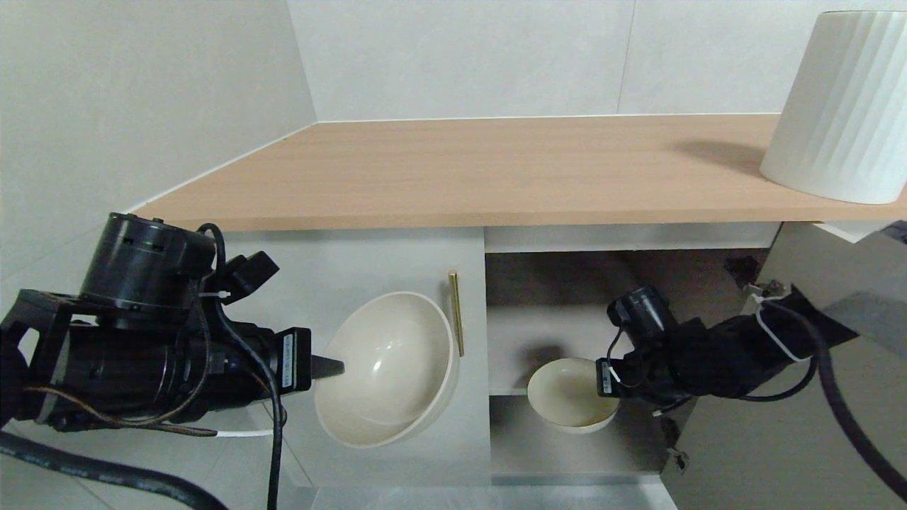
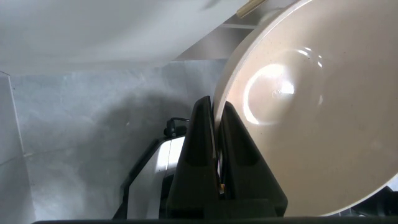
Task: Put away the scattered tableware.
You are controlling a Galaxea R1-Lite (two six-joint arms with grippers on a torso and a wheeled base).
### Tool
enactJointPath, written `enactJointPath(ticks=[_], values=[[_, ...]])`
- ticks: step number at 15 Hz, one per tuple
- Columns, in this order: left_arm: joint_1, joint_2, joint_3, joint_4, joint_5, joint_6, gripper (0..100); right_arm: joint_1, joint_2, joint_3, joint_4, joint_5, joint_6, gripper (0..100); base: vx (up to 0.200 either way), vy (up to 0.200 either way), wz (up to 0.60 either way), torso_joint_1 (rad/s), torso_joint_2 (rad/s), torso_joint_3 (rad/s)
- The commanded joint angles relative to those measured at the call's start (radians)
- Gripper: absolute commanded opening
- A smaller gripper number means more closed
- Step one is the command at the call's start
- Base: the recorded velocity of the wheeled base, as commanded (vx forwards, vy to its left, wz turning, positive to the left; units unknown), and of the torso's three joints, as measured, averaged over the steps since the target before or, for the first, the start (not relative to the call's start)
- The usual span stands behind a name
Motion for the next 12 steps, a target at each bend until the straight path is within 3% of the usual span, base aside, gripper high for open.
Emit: enactJointPath(ticks=[1,5,8,12], values=[[0.0,0.004,0.0,0.0,0.0,-0.001,0,-0.023,0.128,-0.004,-0.076,-0.012,0.011,0,0.0,0.0,0.0,0.0,0.0,0.0],[0.0,0.009,0.0,0.002,0.0,-0.001,0,-0.043,0.183,-0.009,-0.217,-0.031,0.036,0,0.0,0.0,0.0,0.0,0.0,0.0],[0.0,0.01,0.002,0.002,0.0,-0.001,0,-0.055,0.232,-0.029,-0.309,-0.123,0.033,0,0.0,0.0,0.0,0.0,0.0,0.0],[0.0,0.01,0.002,0.0,0.0,-0.001,0,-0.063,0.251,-0.069,-0.32,-0.147,0.034,0,0.0,0.0,0.0,0.0,0.0,0.0]])
